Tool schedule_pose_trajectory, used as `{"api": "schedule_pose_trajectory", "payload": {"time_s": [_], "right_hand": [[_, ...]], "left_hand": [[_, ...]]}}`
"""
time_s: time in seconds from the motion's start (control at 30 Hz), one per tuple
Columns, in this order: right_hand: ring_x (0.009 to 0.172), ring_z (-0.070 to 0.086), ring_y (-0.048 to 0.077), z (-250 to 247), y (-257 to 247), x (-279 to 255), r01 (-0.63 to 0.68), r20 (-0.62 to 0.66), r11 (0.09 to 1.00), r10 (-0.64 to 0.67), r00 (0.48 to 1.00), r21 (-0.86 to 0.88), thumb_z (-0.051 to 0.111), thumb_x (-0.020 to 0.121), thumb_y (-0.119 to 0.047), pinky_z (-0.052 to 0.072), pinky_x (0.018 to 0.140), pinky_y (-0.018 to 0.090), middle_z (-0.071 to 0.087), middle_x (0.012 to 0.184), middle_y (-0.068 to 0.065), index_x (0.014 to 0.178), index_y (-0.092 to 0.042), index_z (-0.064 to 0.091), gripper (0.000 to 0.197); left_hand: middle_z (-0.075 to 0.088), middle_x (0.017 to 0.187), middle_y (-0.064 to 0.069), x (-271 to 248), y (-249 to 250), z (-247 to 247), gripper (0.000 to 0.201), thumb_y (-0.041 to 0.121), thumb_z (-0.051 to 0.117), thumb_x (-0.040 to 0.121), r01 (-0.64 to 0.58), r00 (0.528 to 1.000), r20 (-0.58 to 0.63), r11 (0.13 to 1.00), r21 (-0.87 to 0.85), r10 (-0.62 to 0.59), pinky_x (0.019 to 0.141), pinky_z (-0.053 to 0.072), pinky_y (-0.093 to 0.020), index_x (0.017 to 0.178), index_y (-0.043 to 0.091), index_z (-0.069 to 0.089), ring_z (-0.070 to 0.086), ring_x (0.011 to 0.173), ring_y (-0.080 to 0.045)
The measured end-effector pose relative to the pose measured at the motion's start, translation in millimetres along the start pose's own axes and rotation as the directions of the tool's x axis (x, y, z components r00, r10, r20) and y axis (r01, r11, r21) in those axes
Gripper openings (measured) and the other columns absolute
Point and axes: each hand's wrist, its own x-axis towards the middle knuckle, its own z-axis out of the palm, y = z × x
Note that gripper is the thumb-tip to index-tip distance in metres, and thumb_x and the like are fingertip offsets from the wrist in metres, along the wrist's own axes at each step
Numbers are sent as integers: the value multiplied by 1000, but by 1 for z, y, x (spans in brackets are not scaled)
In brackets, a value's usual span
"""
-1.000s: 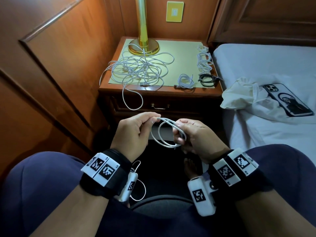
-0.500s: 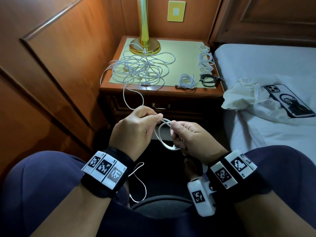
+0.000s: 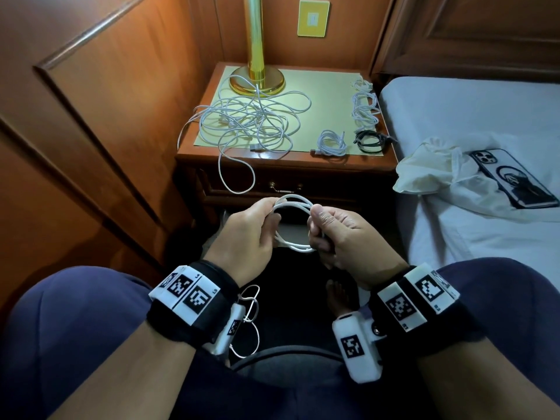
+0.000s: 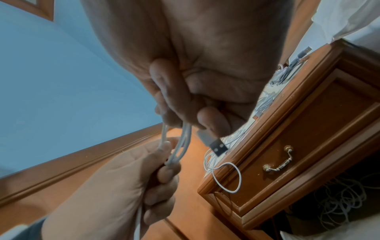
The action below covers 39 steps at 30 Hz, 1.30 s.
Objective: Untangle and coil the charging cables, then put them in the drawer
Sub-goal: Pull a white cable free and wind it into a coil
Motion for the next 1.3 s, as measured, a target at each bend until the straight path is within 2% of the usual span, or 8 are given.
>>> {"api": "schedule_pose_trajectory", "payload": {"time_s": [0.13,0.2,0.43,0.7,0.8,0.97,1.13,1.3], "right_hand": [[39,28,9,-1,0,1,3,0,1000,-3,1000,-29,41,105,-37,26,38,22,39,55,-3,83,-13,53,35],[39,29,9,0,1,0,10,30,999,-9,1000,-44,43,101,-43,27,39,22,40,56,-3,87,-14,57,35],[42,25,12,6,0,-2,-11,103,1000,12,995,-12,37,107,-33,26,39,20,34,52,-1,71,-13,43,42],[38,24,8,10,-2,-3,-68,74,989,58,996,128,34,106,-43,25,45,27,32,58,-1,76,-15,48,43],[40,22,7,6,-2,-2,-76,54,976,66,996,205,37,105,-40,23,46,26,29,59,-2,73,-16,46,41],[38,19,4,-18,-11,0,-11,-68,849,55,996,528,35,104,-43,26,47,23,26,57,-7,70,-20,43,41],[39,22,5,-42,-18,3,142,-256,768,30,966,625,39,103,-46,29,46,20,24,53,-7,68,-24,41,41],[42,24,7,-34,-16,1,153,-226,820,-30,974,551,34,106,-41,28,50,24,28,56,-8,71,-23,42,40]], "left_hand": [[53,65,13,-1,-2,-1,25,19,46,105,-6,1000,-11,998,56,6,58,39,-14,82,15,55,55,60,-5],[45,56,8,1,-2,-1,36,31,42,106,7,1000,7,997,77,-8,51,37,-24,74,15,48,49,53,-14],[65,70,-5,1,-8,-1,72,68,30,97,36,999,2,998,50,-36,65,49,-43,86,8,67,63,66,-19],[51,57,-9,0,-1,-2,67,60,40,98,46,997,-66,999,-20,-47,57,42,-40,69,2,56,50,55,-20],[47,56,1,-2,3,-2,56,52,42,102,55,997,-55,996,-63,-59,54,40,-27,70,9,55,47,54,-15],[73,88,16,10,-15,-25,18,25,59,100,97,989,-99,992,-85,-105,76,46,-11,96,22,77,66,84,1],[72,95,14,16,-46,-56,15,19,67,96,187,919,-365,980,70,-150,79,42,0,104,19,79,63,85,10],[78,91,-1,10,-37,-46,16,23,67,93,155,895,-444,965,211,-46,75,54,-21,96,15,80,72,81,-15]]}}
